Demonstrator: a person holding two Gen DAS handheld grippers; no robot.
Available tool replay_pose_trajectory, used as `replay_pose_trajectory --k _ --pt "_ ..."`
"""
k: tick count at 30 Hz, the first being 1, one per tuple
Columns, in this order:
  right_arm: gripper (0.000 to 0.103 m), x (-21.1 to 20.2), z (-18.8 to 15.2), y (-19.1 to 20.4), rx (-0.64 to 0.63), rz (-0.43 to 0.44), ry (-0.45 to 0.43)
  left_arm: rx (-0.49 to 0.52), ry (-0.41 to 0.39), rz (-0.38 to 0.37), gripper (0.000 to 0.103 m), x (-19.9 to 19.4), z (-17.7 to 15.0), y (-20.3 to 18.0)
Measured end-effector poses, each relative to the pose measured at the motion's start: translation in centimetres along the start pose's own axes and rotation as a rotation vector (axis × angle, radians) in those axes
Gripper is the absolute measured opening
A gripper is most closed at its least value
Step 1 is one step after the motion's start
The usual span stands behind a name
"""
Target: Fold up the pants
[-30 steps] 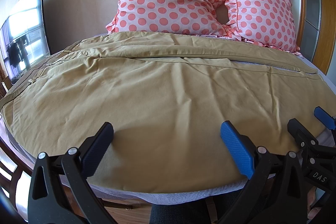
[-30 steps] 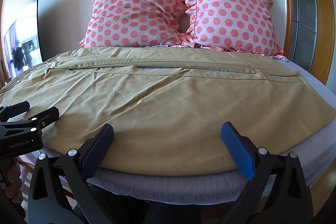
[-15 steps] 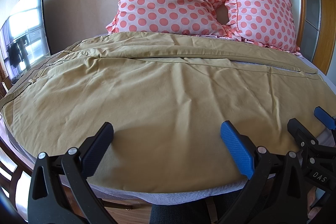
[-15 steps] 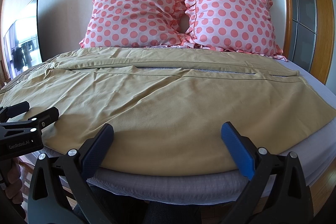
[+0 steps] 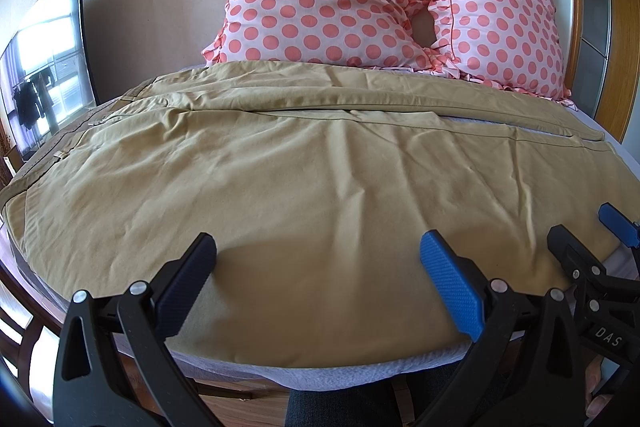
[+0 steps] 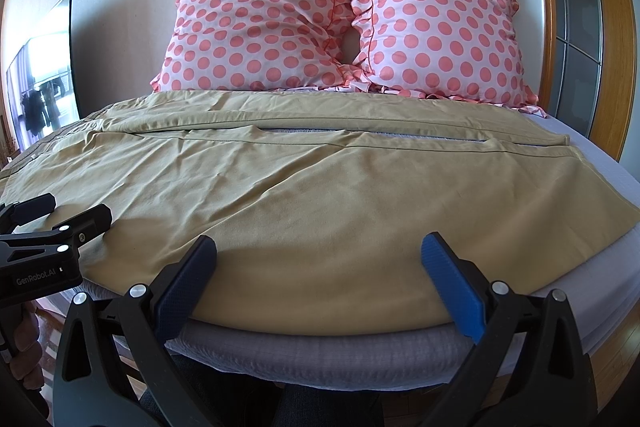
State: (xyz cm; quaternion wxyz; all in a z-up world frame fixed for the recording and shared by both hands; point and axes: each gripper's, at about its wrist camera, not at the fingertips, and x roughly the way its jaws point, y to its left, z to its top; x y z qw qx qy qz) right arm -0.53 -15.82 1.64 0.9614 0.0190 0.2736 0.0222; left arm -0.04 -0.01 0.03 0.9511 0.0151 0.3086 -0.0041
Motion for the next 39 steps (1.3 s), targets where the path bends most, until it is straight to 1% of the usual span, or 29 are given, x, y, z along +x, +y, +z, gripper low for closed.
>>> replay_pose_trajectory --k 23,25,26,27,28,29,30,32,33,35,38,39 --pt "0.102 -0.1 0.0 -0.1 0.000 0.000 -0.003 0.001 -0.002 0.000 0.101 0.0 0.0 0.0" --pt "0.102 0.1 0.0 -0.1 -0.006 0.008 0.006 0.003 0.007 -0.006 0.101 0.1 0.1 0.0" --pt "0.102 0.4 0.3 -0.3 -0.011 0.029 0.029 0.002 0.015 -0.013 0.101 0.0 0.2 0.1" --pt "0.102 0.8 0.8 -0.8 0.007 0.051 0.054 -0.003 0.030 -0.021 0.101 0.1 0.4 0.3" --pt "0.102 0.3 2.3 -2.7 0.040 0.054 0.053 -0.012 0.041 -0.025 0.101 0.0 0.5 0.5" --pt "0.102 0.1 3.4 -4.1 0.075 0.046 0.028 -0.030 0.054 -0.040 0.101 0.0 1.1 0.9" --pt "0.102 0.0 4.7 -5.3 0.098 0.020 0.001 -0.043 0.055 -0.053 0.101 0.0 1.7 1.4" --pt "0.102 0.6 8.2 -8.3 0.121 -0.070 -0.024 -0.071 0.034 -0.058 0.101 -0.3 3.4 2.3" --pt "0.102 1.5 10.0 -10.0 0.138 -0.115 -0.013 -0.079 0.014 -0.049 0.101 -0.6 4.0 2.5" --pt "0.102 4.3 13.3 -13.8 0.205 -0.171 0.025 -0.088 -0.020 -0.028 0.101 -0.6 5.5 2.8" --pt "0.100 10.4 16.9 -19.6 0.336 -0.264 0.125 -0.081 -0.037 -0.036 0.101 -0.1 7.4 2.5" --pt "0.093 12.6 17.7 -21.3 0.371 -0.299 0.161 -0.074 -0.046 -0.041 0.101 0.0 7.8 2.3"
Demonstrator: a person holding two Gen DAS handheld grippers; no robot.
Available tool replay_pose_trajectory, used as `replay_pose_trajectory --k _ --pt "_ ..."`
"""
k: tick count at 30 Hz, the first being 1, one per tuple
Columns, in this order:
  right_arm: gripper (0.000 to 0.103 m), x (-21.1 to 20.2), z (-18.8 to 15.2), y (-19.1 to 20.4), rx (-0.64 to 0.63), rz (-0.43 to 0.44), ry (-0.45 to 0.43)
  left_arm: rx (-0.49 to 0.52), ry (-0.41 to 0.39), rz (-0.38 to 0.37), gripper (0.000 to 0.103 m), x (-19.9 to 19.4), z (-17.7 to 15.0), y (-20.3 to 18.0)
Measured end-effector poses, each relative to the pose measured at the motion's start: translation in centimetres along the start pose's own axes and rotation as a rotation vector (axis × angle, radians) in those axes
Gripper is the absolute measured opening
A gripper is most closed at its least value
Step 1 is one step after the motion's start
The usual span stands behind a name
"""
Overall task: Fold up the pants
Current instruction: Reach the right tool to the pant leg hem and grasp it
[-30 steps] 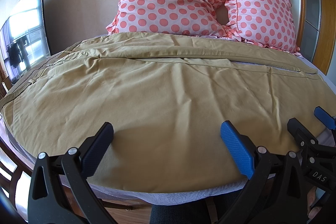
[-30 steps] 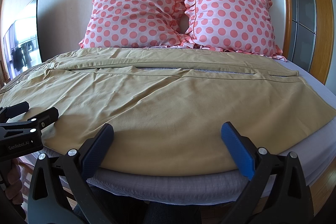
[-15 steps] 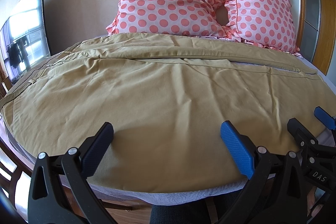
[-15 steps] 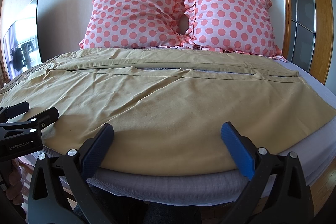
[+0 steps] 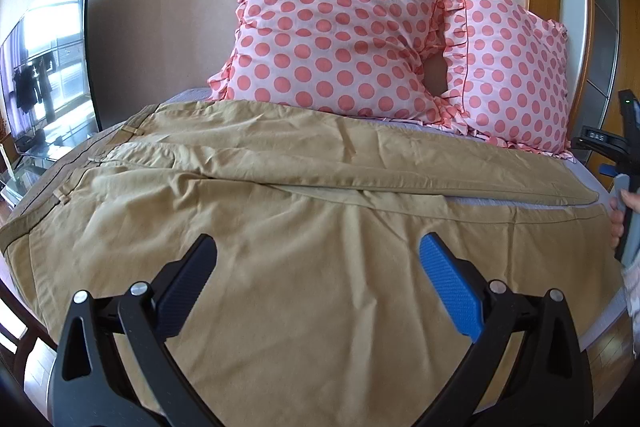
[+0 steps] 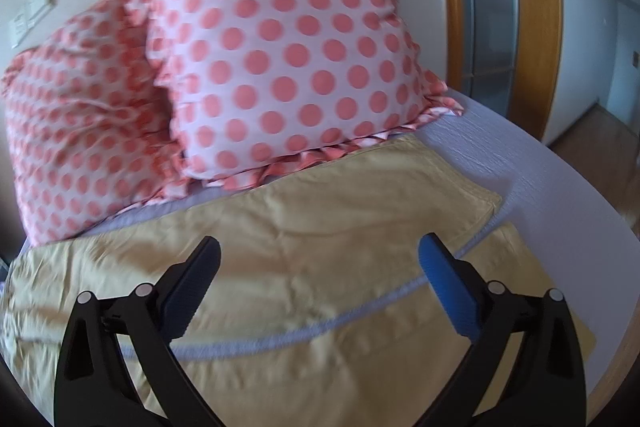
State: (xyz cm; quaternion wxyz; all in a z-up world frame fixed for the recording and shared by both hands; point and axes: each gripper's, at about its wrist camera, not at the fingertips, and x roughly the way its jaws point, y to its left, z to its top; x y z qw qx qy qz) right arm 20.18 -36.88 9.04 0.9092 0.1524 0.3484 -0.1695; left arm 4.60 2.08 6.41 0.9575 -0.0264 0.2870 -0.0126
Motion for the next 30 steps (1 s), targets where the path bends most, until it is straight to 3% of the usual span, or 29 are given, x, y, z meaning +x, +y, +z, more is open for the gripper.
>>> replay_pose_trajectory --k 3,7,11,14,15,16,19,22,25,28,30 --pt "0.081 6.6 4.0 -1.0 0.045 -0.137 0.082 0.034 -0.058 0.007 0.101 0.0 0.8 -0.4" --pt "0.075 13.7 7.1 -2.1 0.116 -0.231 0.168 0.070 -0.114 0.016 0.101 0.0 1.2 -0.4" --pt "0.074 18.3 8.3 -3.4 0.204 -0.281 0.234 0.069 -0.104 0.020 0.101 1.3 1.6 -0.1" --pt "0.066 19.9 8.0 -3.7 0.172 -0.350 0.234 0.050 -0.088 0.014 0.101 2.2 1.5 0.4" --pt "0.061 19.8 7.7 -3.8 0.163 -0.334 0.213 0.041 -0.084 0.006 0.101 2.4 1.5 0.5" --pt "0.043 19.5 7.3 -4.0 0.152 -0.333 0.196 0.032 -0.086 -0.007 0.101 2.5 1.4 0.8" --pt "0.011 18.4 6.3 -6.1 0.175 -0.268 0.160 0.008 -0.085 -0.041 0.101 2.7 1.3 1.1" --pt "0.004 15.9 4.7 -9.3 0.322 -0.111 0.138 0.000 -0.084 -0.054 0.101 2.6 1.2 1.3" --pt "0.004 10.6 2.2 -11.2 0.383 0.046 0.055 -0.008 -0.099 -0.065 0.101 2.0 1.0 1.5" --pt "0.004 3.6 -2.3 -12.9 0.436 0.187 -0.021 -0.021 -0.106 -0.077 0.101 1.8 0.7 1.8" --pt "0.004 -0.6 -5.5 -14.3 0.470 0.233 -0.033 -0.025 -0.105 -0.093 0.101 1.7 0.8 1.8"
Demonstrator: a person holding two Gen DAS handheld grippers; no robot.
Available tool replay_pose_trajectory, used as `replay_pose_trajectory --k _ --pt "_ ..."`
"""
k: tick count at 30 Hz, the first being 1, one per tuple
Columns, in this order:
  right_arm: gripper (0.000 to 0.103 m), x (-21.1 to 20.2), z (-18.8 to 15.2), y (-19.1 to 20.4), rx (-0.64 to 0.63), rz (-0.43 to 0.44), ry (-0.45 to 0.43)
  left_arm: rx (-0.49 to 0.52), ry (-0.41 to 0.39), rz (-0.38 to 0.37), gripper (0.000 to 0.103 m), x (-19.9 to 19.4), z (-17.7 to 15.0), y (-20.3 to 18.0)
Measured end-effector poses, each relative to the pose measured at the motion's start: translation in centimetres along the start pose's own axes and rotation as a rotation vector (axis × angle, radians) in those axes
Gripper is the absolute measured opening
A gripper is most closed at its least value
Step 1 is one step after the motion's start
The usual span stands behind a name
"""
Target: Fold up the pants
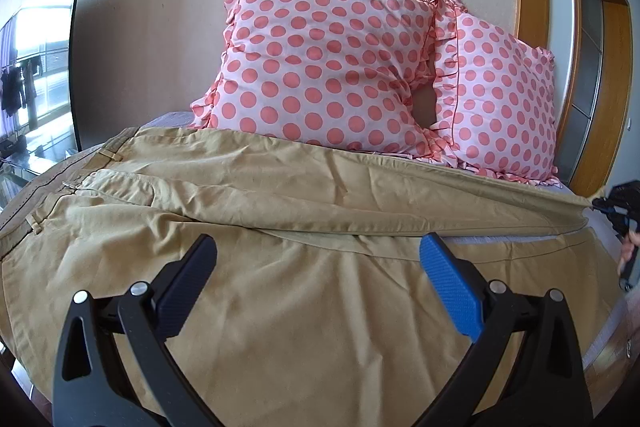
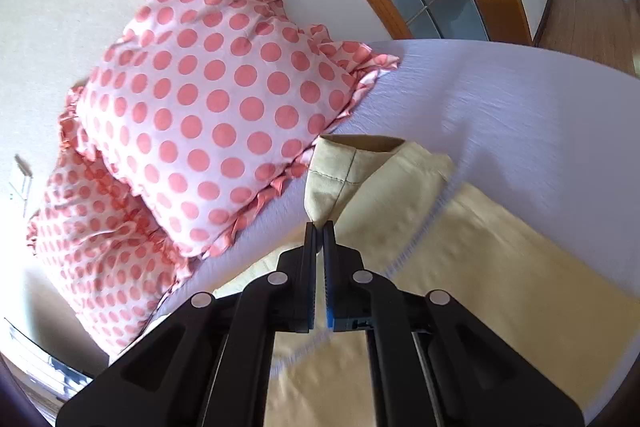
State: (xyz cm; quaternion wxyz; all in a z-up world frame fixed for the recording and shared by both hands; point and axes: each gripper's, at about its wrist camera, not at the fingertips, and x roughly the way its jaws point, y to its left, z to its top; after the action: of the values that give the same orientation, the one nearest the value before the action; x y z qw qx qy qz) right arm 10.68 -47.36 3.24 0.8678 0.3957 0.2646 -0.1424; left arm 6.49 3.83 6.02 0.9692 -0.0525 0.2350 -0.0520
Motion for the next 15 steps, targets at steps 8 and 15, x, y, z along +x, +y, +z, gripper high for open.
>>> replay_pose_trajectory --k 8,15 --pt "0.015 -4.9 -4.1 -4.3 0.163 -0.039 0.127 -0.022 0.011 -0.039 0.101 0.2 0.7 -0.3" --pt "0.044 -3.9 -3.8 -4.3 0.200 -0.011 0.100 -0.103 0.051 -0.053 0.101 0.3 1.4 2.6"
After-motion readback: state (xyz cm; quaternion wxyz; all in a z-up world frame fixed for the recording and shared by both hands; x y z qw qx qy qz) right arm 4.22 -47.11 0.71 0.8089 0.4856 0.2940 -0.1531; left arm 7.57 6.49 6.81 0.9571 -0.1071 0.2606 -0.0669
